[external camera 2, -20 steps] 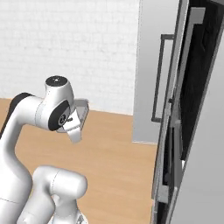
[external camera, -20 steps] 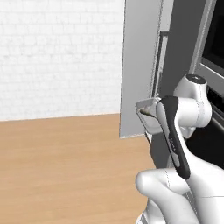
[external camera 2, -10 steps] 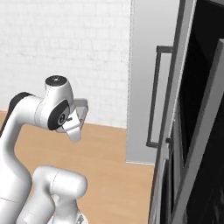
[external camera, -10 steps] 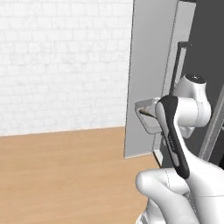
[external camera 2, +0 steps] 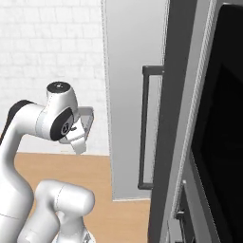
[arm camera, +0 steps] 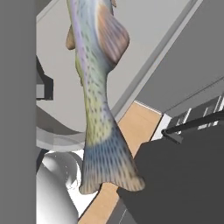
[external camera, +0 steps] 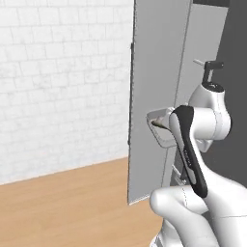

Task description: Take the meat container that has the fish and place it on the second highest rack of the freezer. Then take the vegetable container that has the lemon and eggplant and place it on the highest rack of the freezer.

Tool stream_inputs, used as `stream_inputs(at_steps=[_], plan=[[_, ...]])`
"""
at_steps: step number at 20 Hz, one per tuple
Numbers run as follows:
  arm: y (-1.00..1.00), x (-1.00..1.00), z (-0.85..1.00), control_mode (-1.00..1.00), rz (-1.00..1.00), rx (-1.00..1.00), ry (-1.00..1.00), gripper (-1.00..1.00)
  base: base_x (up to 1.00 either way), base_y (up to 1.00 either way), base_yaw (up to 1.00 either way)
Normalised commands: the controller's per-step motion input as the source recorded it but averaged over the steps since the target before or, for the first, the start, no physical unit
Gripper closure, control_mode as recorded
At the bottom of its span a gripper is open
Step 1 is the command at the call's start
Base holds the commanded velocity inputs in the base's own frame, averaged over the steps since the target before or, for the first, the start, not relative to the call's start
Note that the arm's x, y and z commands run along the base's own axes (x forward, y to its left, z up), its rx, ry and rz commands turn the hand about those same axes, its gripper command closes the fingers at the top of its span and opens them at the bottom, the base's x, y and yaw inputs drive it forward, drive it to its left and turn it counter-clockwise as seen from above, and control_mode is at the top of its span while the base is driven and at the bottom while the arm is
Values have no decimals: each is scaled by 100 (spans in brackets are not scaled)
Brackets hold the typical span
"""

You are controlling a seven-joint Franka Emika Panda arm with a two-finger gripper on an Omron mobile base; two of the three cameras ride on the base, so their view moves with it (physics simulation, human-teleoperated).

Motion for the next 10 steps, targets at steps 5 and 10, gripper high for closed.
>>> stream_inputs(at_steps=[5,10], plan=[[0,0,0,100,0,0,0,100,83,8,-19],[0,0,0,100,0,0,0,100,50,0,-2]])
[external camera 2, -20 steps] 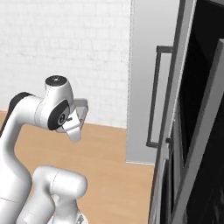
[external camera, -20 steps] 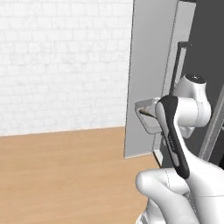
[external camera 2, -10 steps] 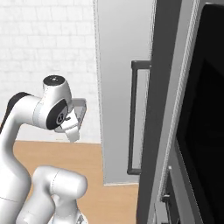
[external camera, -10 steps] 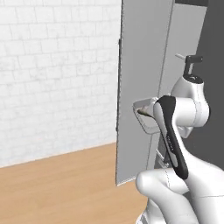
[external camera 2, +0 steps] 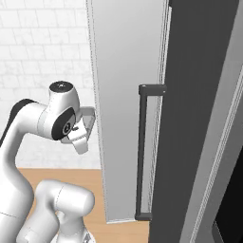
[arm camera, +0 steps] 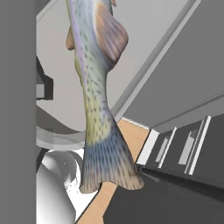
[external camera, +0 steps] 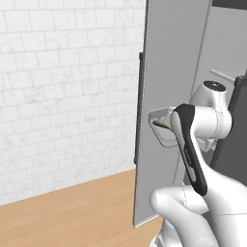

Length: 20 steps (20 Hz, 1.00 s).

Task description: Take the meat container that has the fish and place it on the second highest rack of the freezer. Then take the vegetable container that has the lemon and eggplant and place it on the highest rack of the freezer.

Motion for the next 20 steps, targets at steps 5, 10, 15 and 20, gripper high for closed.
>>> stream_inputs(at_steps=[5,10,15,20], plan=[[0,0,0,100,0,0,0,100,50,0,-1],[0,0,0,100,0,0,0,100,52,0,-3],[0,0,0,100,0,0,0,100,60,0,-17],[0,0,0,100,0,0,0,100,10,1,-34]])
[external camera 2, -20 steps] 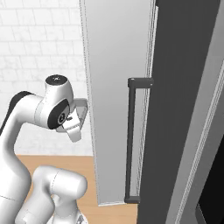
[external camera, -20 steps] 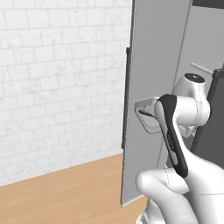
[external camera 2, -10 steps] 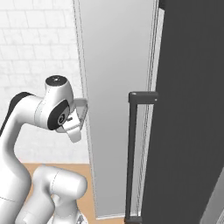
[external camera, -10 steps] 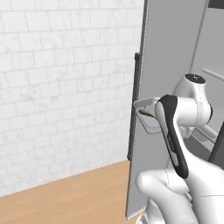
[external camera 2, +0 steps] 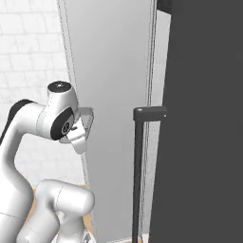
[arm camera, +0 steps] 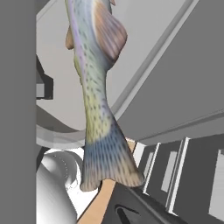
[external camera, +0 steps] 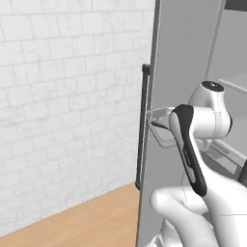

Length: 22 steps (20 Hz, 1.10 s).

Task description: Take the meat container that has the fish and place it on the second highest rack of the freezer. Then take the vegetable container that has the lemon and eggplant and place it on the highest rack of the freezer.

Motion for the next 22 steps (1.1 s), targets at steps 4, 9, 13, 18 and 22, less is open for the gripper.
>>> stream_inputs(at_steps=[4,9,13,18,22], plan=[[0,0,0,100,0,0,0,100,0,2,-41],[0,0,0,100,0,0,0,100,1,-3,-53],[0,0,0,100,0,0,0,100,21,-1,-62],[0,0,0,100,0,0,0,100,10,12,-63],[0,0,0,100,0,0,0,100,12,38,-60]])
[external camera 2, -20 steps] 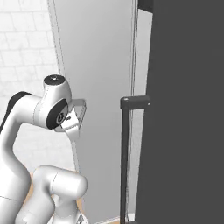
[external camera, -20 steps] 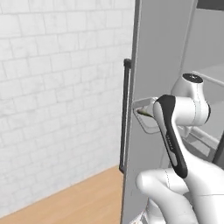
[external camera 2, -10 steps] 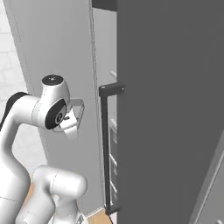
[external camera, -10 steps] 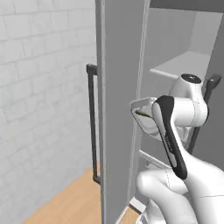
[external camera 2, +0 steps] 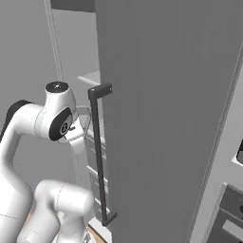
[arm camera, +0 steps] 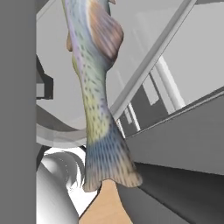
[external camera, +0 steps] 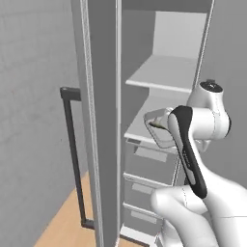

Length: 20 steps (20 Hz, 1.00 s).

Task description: Take the meat container that has the fish and place it on the second highest rack of the freezer. Then take the vegetable container that has the lemon and eggplant and place it on the highest rack of the freezer.

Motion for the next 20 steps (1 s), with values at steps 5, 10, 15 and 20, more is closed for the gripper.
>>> stream_inputs(at_steps=[5,10,15,20], plan=[[0,0,0,100,0,0,0,100,2,32,-56],[0,0,0,100,0,0,0,100,15,74,-36],[0,0,0,100,0,0,0,100,19,62,-20],[0,0,0,100,0,0,0,100,45,0,-20]])
